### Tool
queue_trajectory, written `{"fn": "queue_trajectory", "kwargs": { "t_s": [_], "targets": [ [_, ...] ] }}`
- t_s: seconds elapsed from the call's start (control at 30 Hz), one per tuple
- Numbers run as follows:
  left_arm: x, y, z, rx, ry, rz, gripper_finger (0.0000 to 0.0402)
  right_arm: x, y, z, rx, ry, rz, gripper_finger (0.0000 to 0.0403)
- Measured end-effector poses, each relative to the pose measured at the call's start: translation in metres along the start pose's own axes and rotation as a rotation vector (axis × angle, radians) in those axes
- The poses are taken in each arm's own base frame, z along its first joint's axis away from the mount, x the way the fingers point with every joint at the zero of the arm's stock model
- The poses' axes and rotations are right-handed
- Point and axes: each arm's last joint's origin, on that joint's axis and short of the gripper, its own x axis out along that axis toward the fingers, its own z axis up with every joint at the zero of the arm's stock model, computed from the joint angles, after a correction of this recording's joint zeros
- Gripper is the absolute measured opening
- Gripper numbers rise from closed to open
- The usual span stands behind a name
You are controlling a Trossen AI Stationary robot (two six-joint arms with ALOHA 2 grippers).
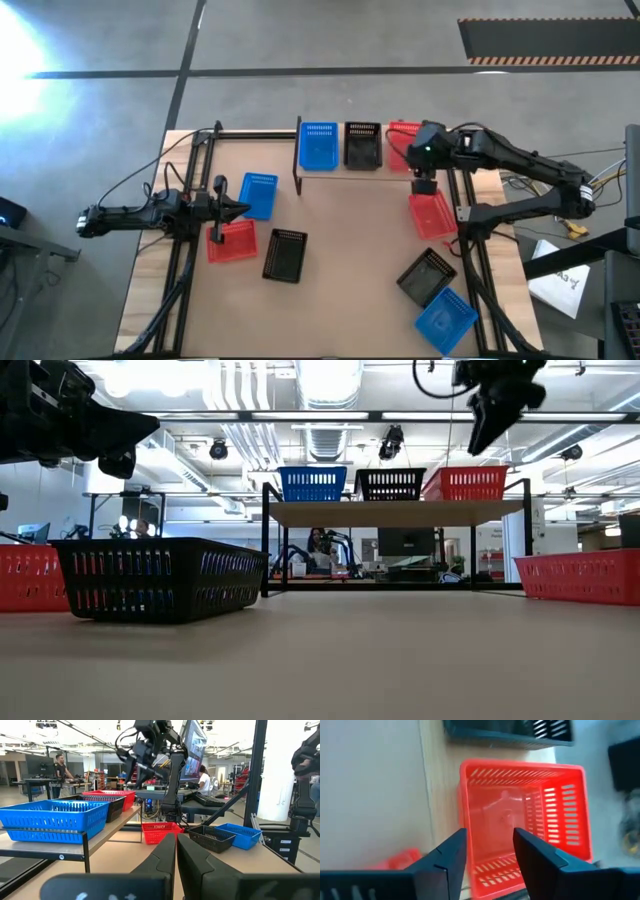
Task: Stack baskets on shelf by color
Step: Stack the bottom blue basket on top of the blue basket on the shelf
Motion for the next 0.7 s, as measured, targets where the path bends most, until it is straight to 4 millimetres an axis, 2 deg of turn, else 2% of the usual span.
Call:
{"fn": "queue_trajectory", "kwargs": {
  "t_s": [0.13,0.23,0.47,0.7],
  "targets": [
    [0.000,0.000,0.000,0.000,0.000,0.000,0.0000,-0.009,0.014,0.000,0.197,-0.047,0.099,0.0148],
    [0.000,0.000,0.000,0.000,0.000,0.000,0.0000,-0.009,0.036,-0.001,0.242,-0.043,0.187,0.0133],
    [0.000,0.000,0.000,0.000,0.000,0.000,0.0000,-0.002,0.108,-0.014,0.245,-0.005,0.143,0.0084],
    [0.000,0.000,0.000,0.000,0.000,0.000,0.0000,-0.011,0.187,-0.035,0.290,-0.111,0.082,0.0033]
  ]
}}
